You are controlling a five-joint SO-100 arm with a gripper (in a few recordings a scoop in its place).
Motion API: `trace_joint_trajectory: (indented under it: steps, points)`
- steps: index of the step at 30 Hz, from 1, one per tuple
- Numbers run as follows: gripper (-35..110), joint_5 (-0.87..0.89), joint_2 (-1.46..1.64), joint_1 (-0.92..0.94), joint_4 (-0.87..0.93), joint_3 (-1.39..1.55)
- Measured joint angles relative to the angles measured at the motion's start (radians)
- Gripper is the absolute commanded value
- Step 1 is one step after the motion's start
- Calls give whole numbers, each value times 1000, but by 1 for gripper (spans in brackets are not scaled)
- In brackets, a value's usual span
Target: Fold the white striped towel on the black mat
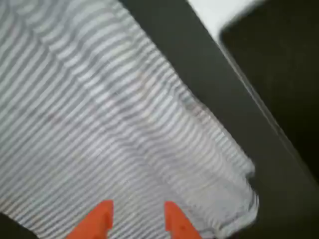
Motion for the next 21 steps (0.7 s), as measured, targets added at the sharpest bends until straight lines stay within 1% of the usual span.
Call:
trace_joint_trajectory:
  steps: [7, 13, 16, 21]
  points:
    - [11, 216, 291, 84, -17, 318]
    - [13, 364, 360, 120, -38, 396]
    - [15, 408, 365, 141, -43, 431]
    - [17, 420, 402, 183, -54, 540]
